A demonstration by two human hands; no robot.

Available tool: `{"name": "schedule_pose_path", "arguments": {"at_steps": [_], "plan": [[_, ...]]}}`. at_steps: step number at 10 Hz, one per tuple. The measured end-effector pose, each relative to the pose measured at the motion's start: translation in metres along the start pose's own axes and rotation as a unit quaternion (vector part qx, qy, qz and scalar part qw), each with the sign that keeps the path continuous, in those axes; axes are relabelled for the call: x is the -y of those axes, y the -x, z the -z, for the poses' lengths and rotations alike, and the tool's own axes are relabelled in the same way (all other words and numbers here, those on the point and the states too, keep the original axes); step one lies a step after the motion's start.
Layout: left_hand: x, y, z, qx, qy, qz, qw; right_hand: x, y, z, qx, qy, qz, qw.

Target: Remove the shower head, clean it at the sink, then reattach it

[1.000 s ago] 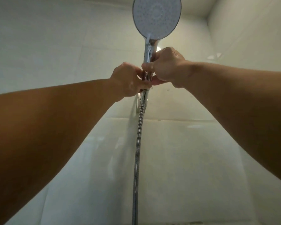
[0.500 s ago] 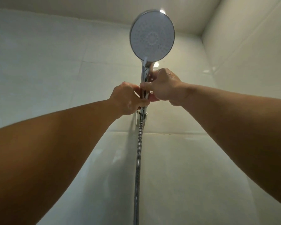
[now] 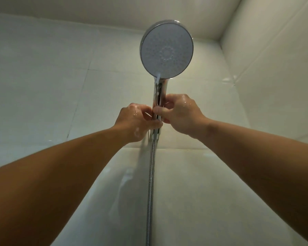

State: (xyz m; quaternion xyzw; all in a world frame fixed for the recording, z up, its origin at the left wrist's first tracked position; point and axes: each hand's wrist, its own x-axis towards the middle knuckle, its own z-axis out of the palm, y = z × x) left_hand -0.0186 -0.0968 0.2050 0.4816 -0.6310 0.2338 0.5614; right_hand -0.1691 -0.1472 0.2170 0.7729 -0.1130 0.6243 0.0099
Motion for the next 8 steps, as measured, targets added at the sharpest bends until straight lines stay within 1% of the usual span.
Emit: {"name": "schedule_pose_path", "arguments": {"at_steps": [2,3,4,5,6,7,8], "plan": [[-0.002,0.004,-0.001,0.0,0.006,0.002,1.0,-0.013,0.002,-0.01,-0.023,-0.019,-0.025,0.999],[-0.005,0.008,-0.002,-0.002,0.013,0.004,1.0,-0.018,0.004,-0.017,-0.012,-0.035,-0.05,0.998],[-0.009,0.013,-0.003,-0.011,-0.009,0.004,1.0,-0.021,0.007,-0.017,0.013,-0.037,-0.071,0.997],[-0.008,0.02,-0.003,-0.007,-0.026,0.001,1.0,-0.022,0.022,-0.013,0.07,-0.016,-0.085,0.994],[-0.007,0.047,-0.007,0.014,-0.005,0.023,1.0,-0.021,0.064,-0.009,0.117,0.003,-0.12,0.986],[-0.001,0.111,-0.007,0.046,-0.019,0.055,0.997,-0.016,0.141,0.001,0.202,0.011,-0.119,0.972],[0.027,0.224,-0.007,0.131,-0.009,0.103,0.986,-0.015,0.239,0.023,0.39,-0.08,-0.171,0.901]]}}
